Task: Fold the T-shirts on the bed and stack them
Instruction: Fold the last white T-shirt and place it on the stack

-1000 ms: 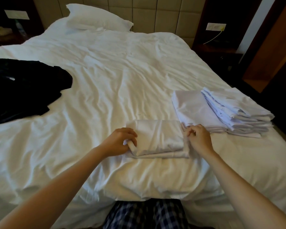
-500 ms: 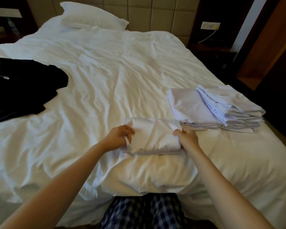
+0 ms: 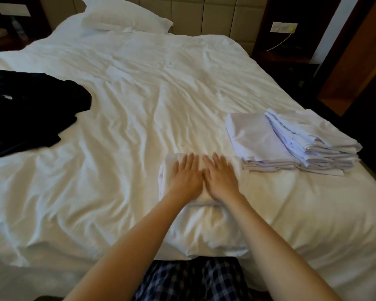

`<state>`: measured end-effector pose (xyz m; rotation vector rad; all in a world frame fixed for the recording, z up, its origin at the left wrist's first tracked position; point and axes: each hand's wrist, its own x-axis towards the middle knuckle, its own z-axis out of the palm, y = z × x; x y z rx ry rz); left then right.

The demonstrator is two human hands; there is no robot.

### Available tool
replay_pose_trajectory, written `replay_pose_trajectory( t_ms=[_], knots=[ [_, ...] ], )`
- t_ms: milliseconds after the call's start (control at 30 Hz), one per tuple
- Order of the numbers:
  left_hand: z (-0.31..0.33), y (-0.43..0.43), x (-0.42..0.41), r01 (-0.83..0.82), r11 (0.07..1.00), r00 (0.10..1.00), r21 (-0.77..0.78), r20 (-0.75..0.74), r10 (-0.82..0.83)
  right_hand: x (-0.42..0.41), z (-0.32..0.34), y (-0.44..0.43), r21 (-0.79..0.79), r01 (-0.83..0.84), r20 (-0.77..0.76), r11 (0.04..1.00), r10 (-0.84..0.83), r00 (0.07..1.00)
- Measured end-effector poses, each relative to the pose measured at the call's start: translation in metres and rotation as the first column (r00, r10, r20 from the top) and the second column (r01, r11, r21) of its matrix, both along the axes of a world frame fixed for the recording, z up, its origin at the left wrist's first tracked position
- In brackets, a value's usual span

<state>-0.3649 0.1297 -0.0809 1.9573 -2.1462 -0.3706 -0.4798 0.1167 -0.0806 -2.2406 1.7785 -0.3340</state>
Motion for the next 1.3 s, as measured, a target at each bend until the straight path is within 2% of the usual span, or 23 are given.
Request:
replay_pose_trajectory(
  t_ms=[33, 133, 333, 433, 500, 600, 667, 733, 767, 800, 867, 900, 1000, 1067, 1133, 1167, 1200, 1233, 1300],
  knots=[
    [-0.013, 0.0, 0.005, -0.008, 1.0, 0.999, 0.016, 0.037, 0.007, -0.004, -0.013, 0.002, 0.036, 0.028, -0.063, 0.999, -0.026, 0.998],
    [-0.03, -0.007, 0.015, -0.054, 0.998, 0.997, -0.036, 0.057, 0.057, -0.007, -0.032, 0.001, 0.002, 0.175, -0.128, 0.985, -0.173, 0.976],
    [-0.029, -0.023, 0.027, -0.23, 0.973, 0.973, 0.032, -0.005, 0.231, -0.009, -0.033, 0.0, 0.06, 0.43, -0.085, 0.901, -0.425, 0.901],
    [-0.027, -0.022, 0.031, -0.251, 0.965, 0.966, 0.077, -0.046, 0.255, -0.016, -0.035, 0.002, 0.02, 0.475, 0.069, 0.88, -0.475, 0.877],
    [-0.024, -0.021, 0.033, -0.262, 0.962, 0.96, 0.075, -0.084, 0.268, -0.017, -0.033, 0.005, 0.045, 0.536, 0.196, 0.843, -0.534, 0.823],
    [-0.023, -0.014, 0.042, -0.315, 0.947, 0.907, 0.069, -0.272, 0.321, -0.02, -0.024, 0.008, 0.121, 0.614, 0.351, 0.78, -0.612, 0.708],
    [-0.023, -0.005, 0.05, -0.394, 0.911, 0.776, 0.119, -0.488, 0.399, -0.027, -0.016, 0.005, 0.225, 0.634, 0.429, 0.74, -0.659, 0.617],
    [-0.02, 0.008, 0.056, -0.463, 0.861, 0.585, 0.209, -0.658, 0.474, -0.038, -0.009, -0.002, 0.412, 0.601, 0.493, 0.684, -0.723, 0.484],
    [-0.019, 0.016, 0.058, -0.482, 0.838, 0.516, 0.254, -0.691, 0.506, -0.043, -0.006, -0.004, 0.509, 0.547, 0.526, 0.665, -0.743, 0.413],
    [-0.018, 0.024, 0.058, -0.483, 0.826, 0.491, 0.291, -0.691, 0.531, -0.047, -0.004, -0.004, 0.599, 0.472, 0.55, 0.647, -0.761, 0.345],
    [-0.016, 0.035, 0.059, -0.446, 0.807, 0.439, 0.388, -0.69, 0.575, -0.049, -0.001, 0.002, 0.731, 0.311, 0.542, 0.607, -0.794, 0.276],
    [-0.016, 0.039, 0.06, -0.406, 0.788, 0.344, 0.464, -0.721, 0.602, -0.05, -0.002, 0.006, 0.772, 0.248, 0.526, 0.585, -0.808, 0.265],
    [-0.012, 0.051, 0.062, -0.177, 0.727, -0.07, 0.664, -0.745, 0.663, -0.05, -0.002, 0.02, 0.832, 0.09, 0.526, 0.547, -0.831, 0.181],
    [-0.011, 0.061, 0.059, -0.03, 0.721, -0.315, 0.692, -0.691, 0.65, -0.049, 0.001, 0.029, 0.832, 0.032, 0.548, 0.554, -0.829, 0.108],
    [-0.013, 0.072, 0.052, 0.049, 0.752, -0.554, 0.658, -0.608, 0.569, -0.046, 0.005, 0.037, 0.81, -0.021, 0.586, 0.586, -0.809, 0.038],
    [-0.014, 0.077, 0.045, 0.072, 0.776, -0.636, 0.626, -0.57, 0.519, -0.043, 0.007, 0.041, 0.79, -0.057, 0.612, 0.611, -0.791, 0.009],
    [-0.015, 0.081, 0.038, 0.088, 0.802, -0.68, 0.591, -0.553, 0.482, -0.038, 0.01, 0.044, 0.766, -0.09, 0.638, 0.637, -0.77, -0.02],
    [-0.014, 0.083, 0.03, 0.097, 0.819, -0.686, 0.565, -0.559, 0.466, -0.033, 0.014, 0.047, 0.744, -0.116, 0.658, 0.658, -0.752, -0.048],
    [-0.008, 0.083, 0.018, 0.121, 0.837, -0.653, 0.534, -0.592, 0.473, -0.026, 0.02, 0.051, 0.703, -0.143, 0.692, 0.697, -0.716, -0.09]
  ],
)
